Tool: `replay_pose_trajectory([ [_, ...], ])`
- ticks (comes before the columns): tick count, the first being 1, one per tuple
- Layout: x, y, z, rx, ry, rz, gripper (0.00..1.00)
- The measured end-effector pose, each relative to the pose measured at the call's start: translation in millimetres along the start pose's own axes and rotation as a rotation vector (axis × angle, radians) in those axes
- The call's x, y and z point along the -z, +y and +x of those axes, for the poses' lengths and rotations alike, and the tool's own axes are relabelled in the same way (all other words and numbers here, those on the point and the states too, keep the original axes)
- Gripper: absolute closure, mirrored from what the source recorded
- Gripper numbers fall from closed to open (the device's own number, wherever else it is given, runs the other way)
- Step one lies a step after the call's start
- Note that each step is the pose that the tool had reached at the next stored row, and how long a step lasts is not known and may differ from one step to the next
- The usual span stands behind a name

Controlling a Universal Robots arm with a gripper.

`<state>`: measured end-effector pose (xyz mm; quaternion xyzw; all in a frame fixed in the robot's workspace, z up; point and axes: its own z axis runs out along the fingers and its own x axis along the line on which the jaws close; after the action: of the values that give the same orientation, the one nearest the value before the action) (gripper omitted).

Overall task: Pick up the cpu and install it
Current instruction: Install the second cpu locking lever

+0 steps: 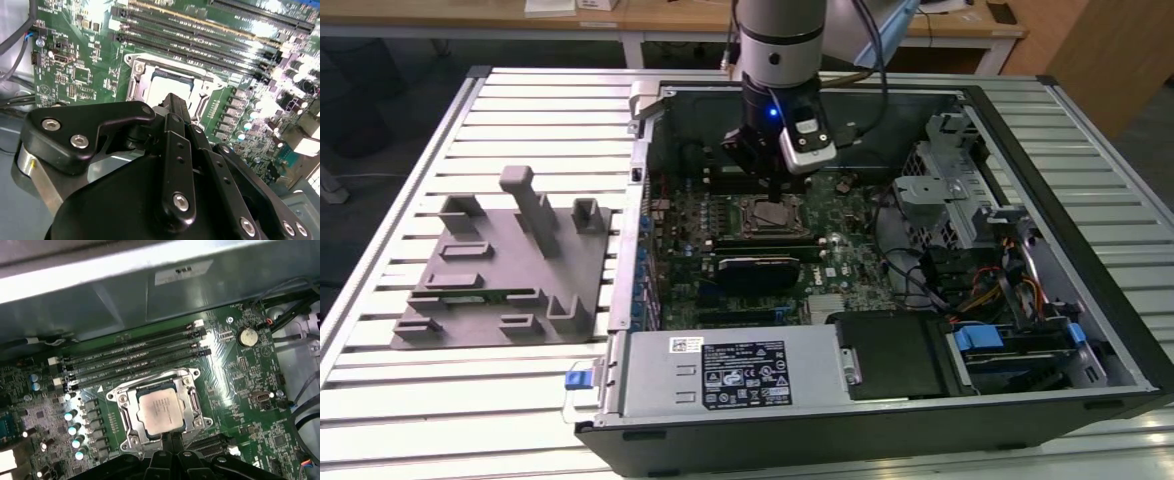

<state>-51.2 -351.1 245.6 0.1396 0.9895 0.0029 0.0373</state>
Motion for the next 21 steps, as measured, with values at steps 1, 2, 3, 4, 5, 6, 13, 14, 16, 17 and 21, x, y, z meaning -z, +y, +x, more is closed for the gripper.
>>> replay_pose_trajectory([
  [1, 0.0, -1.4, -0.4, 0.0, 0.0, 0.0, 0.89],
  [2, 0.0, -2.8, -0.8, 0.0, 0.0, 0.0, 0.89],
  [3, -0.1, -4.5, -1.3, 0.0, 0.0, -0.0001, 0.89],
  [4, -0.1, -6.1, -1.7, 0.0, 0.0, -0.0001, 0.89],
  [5, -0.1, -7.7, -2.2, 0.0, 0.0, -0.0001, 0.89],
  [6, -0.1, -9.1, -2.6, 0.0, 0.0, -0.0001, 0.89],
  [13, -0.7, -20.1, -5.8, 0.0, 0.0, 0.0, 0.89],
  [14, -0.8, -21.6, -6.2, 0.0, 0.0, 0.0001, 0.89],
  [16, -1.1, -24.3, -6.9, 0.0, 0.0, 0.0, 0.89],
  [17, -1.2, -25.7, -7.3, 0.0, 0.0, -0.0001, 0.89],
  [21, -2.6, -30.0, -8.4, 0.003, 0.0, -0.0003, 0.89],
])
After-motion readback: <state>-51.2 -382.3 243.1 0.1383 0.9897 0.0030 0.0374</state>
